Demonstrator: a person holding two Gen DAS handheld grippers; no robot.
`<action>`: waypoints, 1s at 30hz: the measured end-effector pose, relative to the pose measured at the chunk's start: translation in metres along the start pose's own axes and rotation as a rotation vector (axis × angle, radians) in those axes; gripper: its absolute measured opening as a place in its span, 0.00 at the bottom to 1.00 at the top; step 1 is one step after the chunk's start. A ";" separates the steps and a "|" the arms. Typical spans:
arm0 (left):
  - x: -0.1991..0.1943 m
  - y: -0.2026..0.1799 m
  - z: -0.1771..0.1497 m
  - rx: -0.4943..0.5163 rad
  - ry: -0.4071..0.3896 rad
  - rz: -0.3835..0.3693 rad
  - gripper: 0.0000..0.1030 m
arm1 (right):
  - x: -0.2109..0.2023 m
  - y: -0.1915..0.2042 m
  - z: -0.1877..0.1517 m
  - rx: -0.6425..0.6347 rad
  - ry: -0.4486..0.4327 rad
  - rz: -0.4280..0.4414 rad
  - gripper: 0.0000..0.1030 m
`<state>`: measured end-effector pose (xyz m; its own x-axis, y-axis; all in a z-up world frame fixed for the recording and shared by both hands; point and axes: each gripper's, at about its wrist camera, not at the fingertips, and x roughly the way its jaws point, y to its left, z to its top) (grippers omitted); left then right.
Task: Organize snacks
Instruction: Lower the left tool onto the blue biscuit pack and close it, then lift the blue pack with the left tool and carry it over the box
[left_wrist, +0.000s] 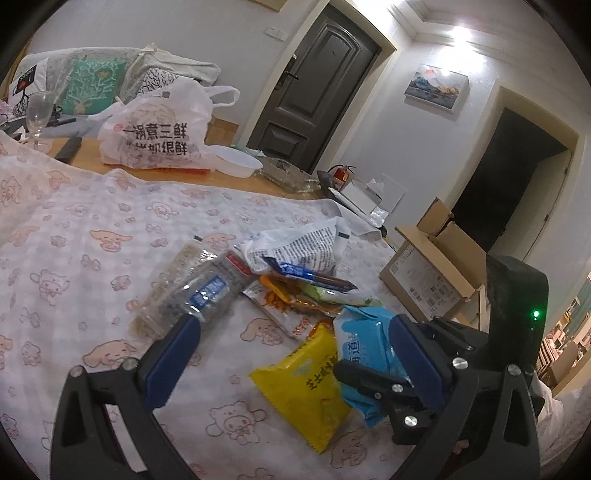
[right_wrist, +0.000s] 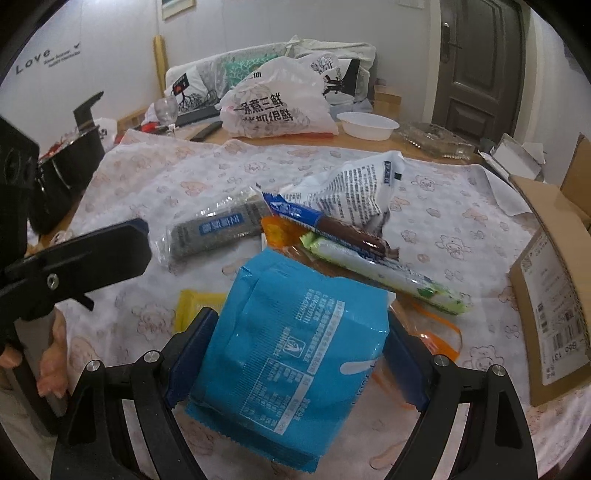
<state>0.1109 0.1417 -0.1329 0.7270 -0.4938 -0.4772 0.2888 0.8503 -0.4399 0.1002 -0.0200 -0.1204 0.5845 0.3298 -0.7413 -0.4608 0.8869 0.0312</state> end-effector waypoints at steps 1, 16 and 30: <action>0.002 -0.002 -0.001 0.001 0.005 -0.001 0.99 | -0.001 -0.002 -0.002 0.001 0.007 0.004 0.82; 0.012 -0.022 -0.002 0.009 0.042 -0.025 0.99 | -0.003 -0.003 0.008 -0.226 0.026 0.108 0.68; 0.047 -0.020 -0.011 -0.005 0.122 0.019 0.79 | -0.002 0.005 -0.002 -0.338 0.010 0.186 0.66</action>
<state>0.1321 0.0997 -0.1553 0.6510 -0.4966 -0.5741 0.2729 0.8589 -0.4334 0.0953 -0.0169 -0.1203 0.4645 0.4701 -0.7506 -0.7532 0.6554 -0.0556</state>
